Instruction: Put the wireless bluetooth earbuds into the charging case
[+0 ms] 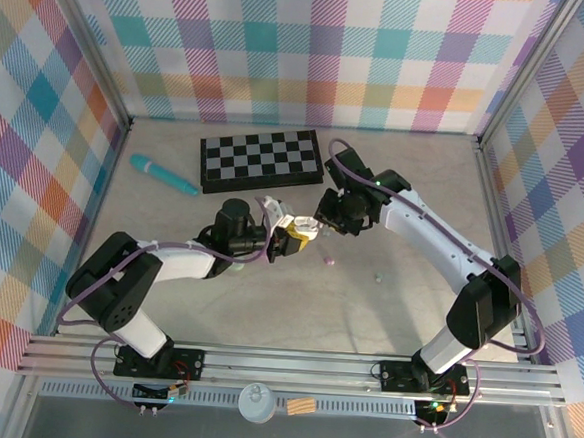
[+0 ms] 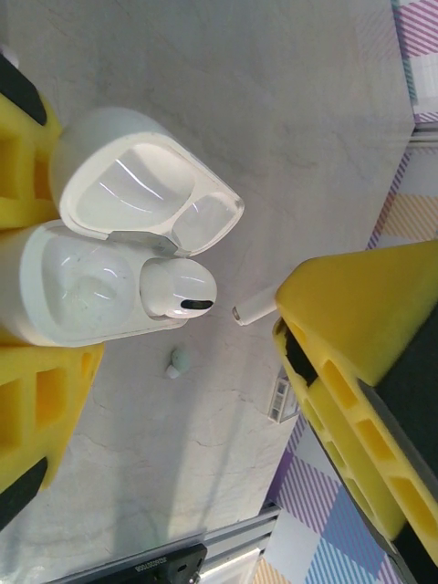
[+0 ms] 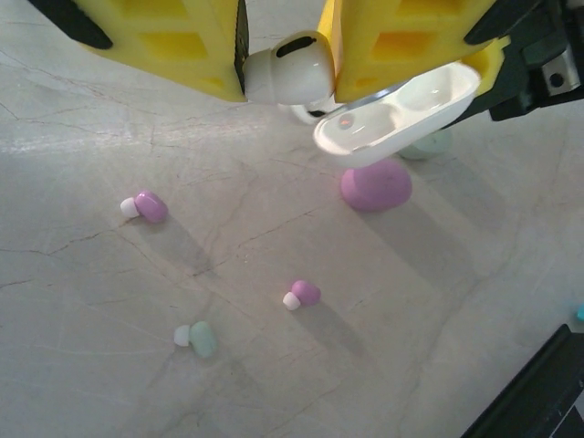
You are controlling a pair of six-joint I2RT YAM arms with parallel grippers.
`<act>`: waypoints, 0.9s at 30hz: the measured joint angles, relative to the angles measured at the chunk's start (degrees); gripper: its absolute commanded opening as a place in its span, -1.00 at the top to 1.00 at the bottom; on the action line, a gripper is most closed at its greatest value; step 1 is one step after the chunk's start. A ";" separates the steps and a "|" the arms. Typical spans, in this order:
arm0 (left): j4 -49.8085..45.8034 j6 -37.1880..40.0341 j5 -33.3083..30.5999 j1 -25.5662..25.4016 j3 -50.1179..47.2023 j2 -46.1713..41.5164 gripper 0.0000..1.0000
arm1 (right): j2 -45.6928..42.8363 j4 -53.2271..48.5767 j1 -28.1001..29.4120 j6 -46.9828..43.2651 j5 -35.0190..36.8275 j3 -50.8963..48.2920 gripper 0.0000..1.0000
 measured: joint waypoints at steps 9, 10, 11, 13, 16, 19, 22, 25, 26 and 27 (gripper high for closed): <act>1.75 -1.44 0.92 -0.98 1.20 0.96 0.96 | -0.02 2.16 0.48 0.04 -2.05 0.83 0.44; 2.10 -1.46 0.92 -1.14 1.27 0.96 0.97 | -0.02 2.45 0.57 0.04 -2.32 0.83 0.44; 2.29 -1.46 0.92 -1.27 1.31 0.96 0.97 | -0.02 2.62 0.61 0.04 -2.54 0.85 0.44; 2.82 -1.51 0.90 -1.49 1.42 0.96 0.97 | 0.00 2.80 0.83 0.07 -2.93 1.03 0.44; 3.02 -1.64 0.85 -1.53 1.53 0.98 0.97 | 0.00 3.10 1.29 0.07 -3.23 1.27 0.44; 3.02 -1.66 0.70 -1.53 1.53 0.98 0.97 | 0.00 3.19 1.70 0.07 -3.41 1.27 0.44; 3.30 -1.88 0.66 -1.53 1.53 0.98 0.96 | 0.00 3.19 1.99 0.07 -3.58 1.27 0.44; 3.85 -2.14 0.24 -1.53 1.55 0.98 0.97 | 0.04 3.26 2.29 0.09 -3.78 1.27 0.44; 3.93 -2.29 0.17 -1.53 1.60 0.98 0.96 | 0.04 3.37 2.32 0.11 -3.85 1.27 0.45; 4.17 -2.54 -0.11 -1.53 1.66 0.98 0.96 | 0.04 3.54 2.45 0.13 -4.00 1.27 0.45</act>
